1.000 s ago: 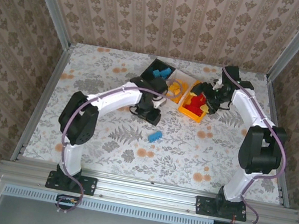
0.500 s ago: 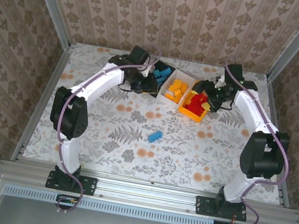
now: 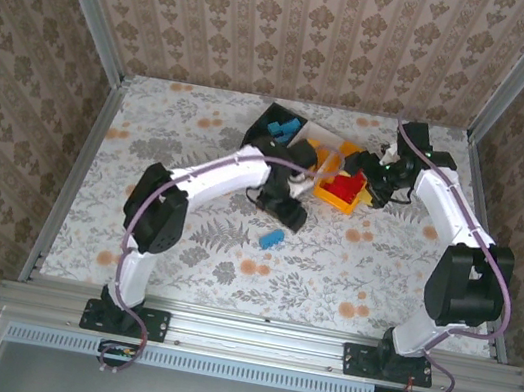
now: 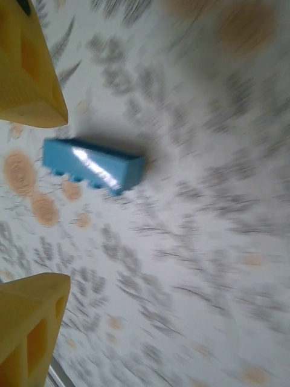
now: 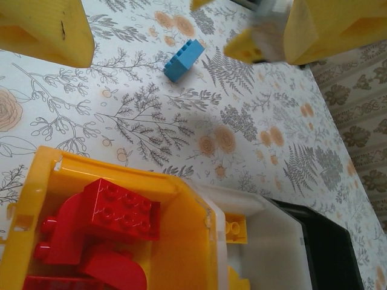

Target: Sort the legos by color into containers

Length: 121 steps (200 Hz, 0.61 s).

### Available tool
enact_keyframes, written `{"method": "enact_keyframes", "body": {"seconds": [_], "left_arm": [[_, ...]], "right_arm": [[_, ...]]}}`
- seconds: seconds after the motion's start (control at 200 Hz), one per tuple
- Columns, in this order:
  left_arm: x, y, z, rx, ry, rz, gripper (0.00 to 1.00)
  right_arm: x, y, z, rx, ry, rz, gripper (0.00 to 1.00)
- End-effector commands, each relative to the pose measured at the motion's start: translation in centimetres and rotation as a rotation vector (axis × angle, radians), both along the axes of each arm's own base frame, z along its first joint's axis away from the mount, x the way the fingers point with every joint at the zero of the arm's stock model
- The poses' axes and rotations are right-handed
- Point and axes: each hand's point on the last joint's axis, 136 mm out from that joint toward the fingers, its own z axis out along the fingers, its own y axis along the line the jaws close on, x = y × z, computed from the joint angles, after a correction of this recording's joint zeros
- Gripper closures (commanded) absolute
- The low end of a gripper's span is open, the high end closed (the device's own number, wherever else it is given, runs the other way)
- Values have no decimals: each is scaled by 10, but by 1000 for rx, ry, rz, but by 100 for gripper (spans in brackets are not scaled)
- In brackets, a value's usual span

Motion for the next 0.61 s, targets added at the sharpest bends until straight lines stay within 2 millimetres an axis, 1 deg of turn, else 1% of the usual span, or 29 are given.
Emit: {"method": "enact_keyframes", "body": {"seconds": [0.0, 0.075, 0.145, 0.31, 0.43, 0.6], "left_arm": [[6, 7, -12, 64, -42, -15, 34], [-1, -3, -20, 78, -40, -42, 34], [-4, -5, -27, 104, -40, -64, 34], [-8, 8, -40, 165, -33, -79, 35], [-15, 19, -50, 192, -17, -81, 36], [-20, 26, -60, 208, 0, -79, 40]], "right_arm": [[-6, -4, -3, -10, 14, 1, 17], [-5, -3, -5, -2, 23, 4, 17], [-4, -3, -5, -2, 24, 4, 17], [-4, -2, -8, 5, 33, 6, 17], [-3, -2, -10, 6, 37, 1, 17], [-3, -2, -12, 12, 36, -6, 17]]}}
